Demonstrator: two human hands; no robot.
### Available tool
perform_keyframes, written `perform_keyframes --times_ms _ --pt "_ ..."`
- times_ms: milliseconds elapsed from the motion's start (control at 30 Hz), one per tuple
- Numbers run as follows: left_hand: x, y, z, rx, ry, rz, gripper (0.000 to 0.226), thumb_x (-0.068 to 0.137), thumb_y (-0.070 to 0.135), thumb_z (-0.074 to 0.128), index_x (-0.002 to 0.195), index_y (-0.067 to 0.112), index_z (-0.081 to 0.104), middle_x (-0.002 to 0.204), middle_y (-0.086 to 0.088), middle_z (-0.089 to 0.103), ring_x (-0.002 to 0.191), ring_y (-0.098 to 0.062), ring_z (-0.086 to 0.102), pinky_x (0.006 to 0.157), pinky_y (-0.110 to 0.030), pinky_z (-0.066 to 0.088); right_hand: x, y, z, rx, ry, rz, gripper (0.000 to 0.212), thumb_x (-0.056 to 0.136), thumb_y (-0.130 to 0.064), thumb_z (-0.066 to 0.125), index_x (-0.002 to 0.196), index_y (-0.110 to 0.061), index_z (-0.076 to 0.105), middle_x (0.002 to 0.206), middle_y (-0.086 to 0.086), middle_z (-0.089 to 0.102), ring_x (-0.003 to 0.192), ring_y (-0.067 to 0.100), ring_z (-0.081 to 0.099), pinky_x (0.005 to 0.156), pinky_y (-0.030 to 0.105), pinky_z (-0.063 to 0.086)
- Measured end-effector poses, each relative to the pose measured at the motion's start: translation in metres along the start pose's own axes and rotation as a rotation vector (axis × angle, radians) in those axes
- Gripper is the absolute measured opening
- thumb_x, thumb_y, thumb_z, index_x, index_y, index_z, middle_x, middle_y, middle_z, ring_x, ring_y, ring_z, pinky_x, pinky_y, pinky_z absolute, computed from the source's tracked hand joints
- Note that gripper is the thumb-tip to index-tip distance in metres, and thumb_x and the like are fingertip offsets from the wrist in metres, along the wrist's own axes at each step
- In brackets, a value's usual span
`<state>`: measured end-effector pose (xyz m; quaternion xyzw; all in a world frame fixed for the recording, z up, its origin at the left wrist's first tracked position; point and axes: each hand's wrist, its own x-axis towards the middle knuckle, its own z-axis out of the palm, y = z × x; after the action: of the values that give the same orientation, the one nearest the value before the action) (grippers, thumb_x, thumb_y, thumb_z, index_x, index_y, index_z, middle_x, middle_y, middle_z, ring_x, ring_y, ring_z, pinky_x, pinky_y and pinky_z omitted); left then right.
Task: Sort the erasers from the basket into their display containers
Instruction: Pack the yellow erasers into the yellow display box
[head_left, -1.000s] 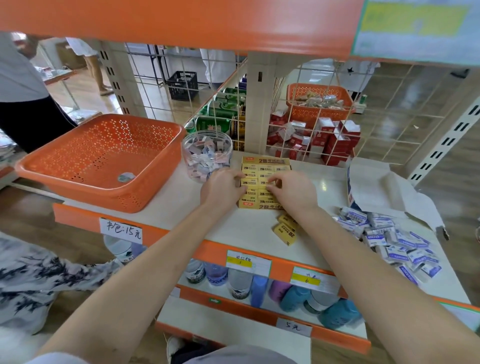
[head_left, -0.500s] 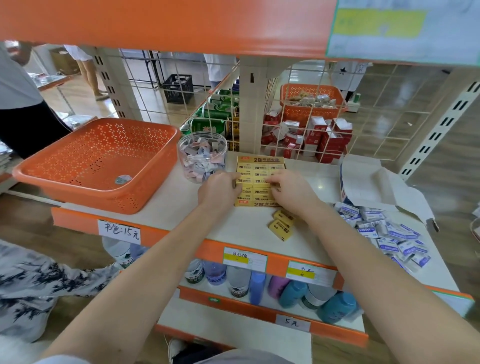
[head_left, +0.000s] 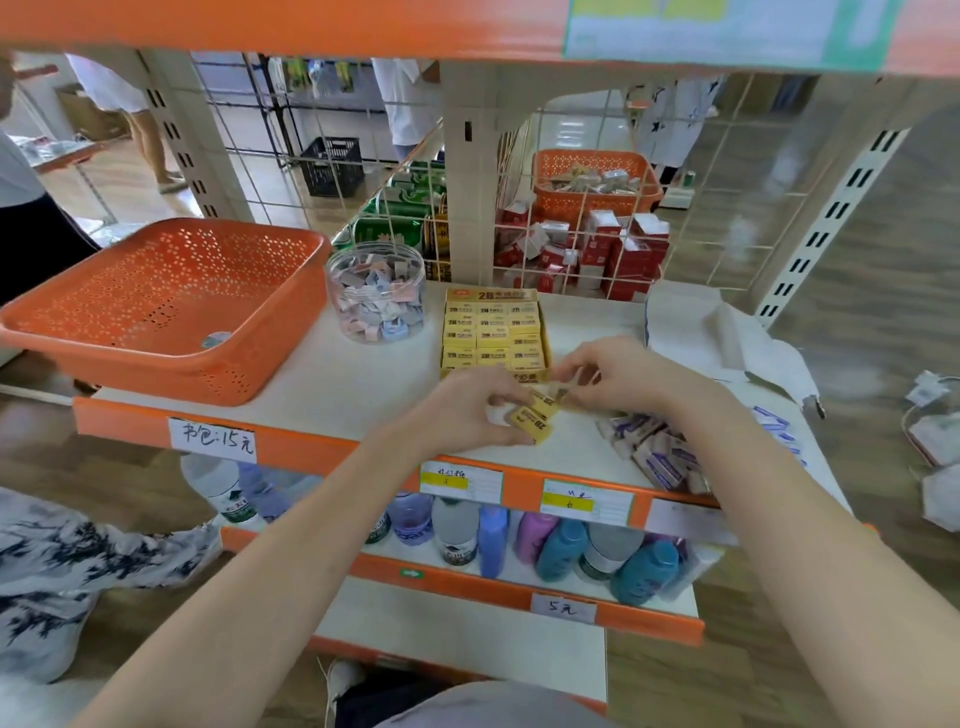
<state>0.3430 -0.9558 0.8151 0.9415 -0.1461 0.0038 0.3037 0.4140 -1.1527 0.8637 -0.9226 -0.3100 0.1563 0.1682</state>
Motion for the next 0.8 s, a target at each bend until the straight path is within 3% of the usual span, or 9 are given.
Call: perform_keyframes --times_ms 100,200,500,667,800 --pt "-0.005 -0.001 0.003 0.043 0.002 0.0 0.042 0.076 0.034 0.077 0.115 0.022 0.066 0.112 0.008 0.059 0.097 -0.003 0.049 0.092 -0.024 0.04 0.002 -0.002 0.01 -0.102 -0.003 -0.039 0.032 0.085 -0.03 0.067 0.117 -0.025 0.064 0.112 -0.006 0.059 0.094 0.007 0.052 0.079 0.018 0.039" --pt "-0.009 0.002 0.005 0.09 -0.004 -0.014 0.043 0.08 0.037 0.073 0.12 0.024 0.063 0.109 0.009 0.056 0.098 -0.005 0.047 0.091 -0.027 0.04 0.006 -0.006 0.019 -0.145 0.026 -0.063 0.032 0.085 -0.029 0.066 0.116 -0.023 0.066 0.117 -0.003 0.058 0.102 0.012 0.052 0.085 0.022 0.04" --pt "-0.024 -0.006 -0.006 0.138 -0.018 -0.053 0.028 0.082 0.039 0.07 0.106 0.028 0.063 0.107 0.012 0.053 0.102 -0.007 0.047 0.091 -0.026 0.04 0.012 -0.02 0.025 -0.121 0.043 -0.099 0.016 0.085 -0.022 0.065 0.099 -0.023 0.073 0.099 -0.007 0.068 0.084 0.004 0.053 0.058 0.005 0.03" --pt "-0.042 -0.03 -0.022 0.143 0.009 -0.116 0.029 0.082 0.032 0.071 0.109 0.025 0.065 0.108 0.011 0.055 0.104 -0.01 0.05 0.093 -0.027 0.04 0.01 -0.026 0.03 -0.035 0.005 -0.153 0.018 0.089 -0.02 0.062 0.103 -0.024 0.073 0.102 -0.007 0.068 0.084 0.0 0.051 0.069 0.009 0.033" --pt "-0.05 -0.041 -0.028 0.131 0.04 -0.157 0.031 0.084 0.03 0.07 0.114 0.027 0.064 0.113 0.007 0.057 0.107 -0.012 0.051 0.094 -0.032 0.043 0.014 -0.026 0.034 -0.065 0.174 -0.142 0.025 0.09 -0.012 0.055 0.107 -0.021 0.071 0.11 0.0 0.068 0.095 0.012 0.058 0.08 0.016 0.037"
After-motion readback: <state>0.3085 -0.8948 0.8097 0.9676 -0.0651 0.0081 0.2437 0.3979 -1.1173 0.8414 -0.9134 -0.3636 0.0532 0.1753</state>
